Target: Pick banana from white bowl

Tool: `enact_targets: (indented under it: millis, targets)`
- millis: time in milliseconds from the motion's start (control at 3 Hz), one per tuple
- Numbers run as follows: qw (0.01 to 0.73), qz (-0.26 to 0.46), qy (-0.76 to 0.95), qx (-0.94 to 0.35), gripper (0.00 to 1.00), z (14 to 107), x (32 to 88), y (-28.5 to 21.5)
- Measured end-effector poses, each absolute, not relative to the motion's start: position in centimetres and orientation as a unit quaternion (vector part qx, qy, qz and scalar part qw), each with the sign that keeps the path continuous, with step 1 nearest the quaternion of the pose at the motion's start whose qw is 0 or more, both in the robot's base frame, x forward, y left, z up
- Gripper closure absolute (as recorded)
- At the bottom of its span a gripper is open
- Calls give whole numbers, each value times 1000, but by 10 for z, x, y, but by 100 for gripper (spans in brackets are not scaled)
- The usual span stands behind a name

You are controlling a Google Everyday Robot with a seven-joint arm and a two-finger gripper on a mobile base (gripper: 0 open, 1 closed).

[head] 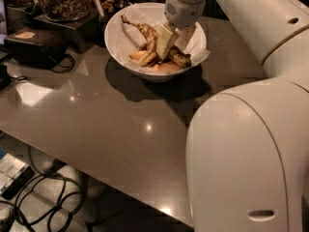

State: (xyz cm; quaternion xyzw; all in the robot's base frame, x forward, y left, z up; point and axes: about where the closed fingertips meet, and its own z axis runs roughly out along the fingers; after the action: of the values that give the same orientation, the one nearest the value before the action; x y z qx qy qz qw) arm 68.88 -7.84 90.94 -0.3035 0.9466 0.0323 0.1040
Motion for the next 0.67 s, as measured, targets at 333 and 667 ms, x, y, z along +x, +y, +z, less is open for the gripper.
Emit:
enact_targets:
  millis: [333,667]
  targets:
    - [106,31,946,-304,83,912,689,-79]
    - [121,19,942,-313,100,916,684,-80]
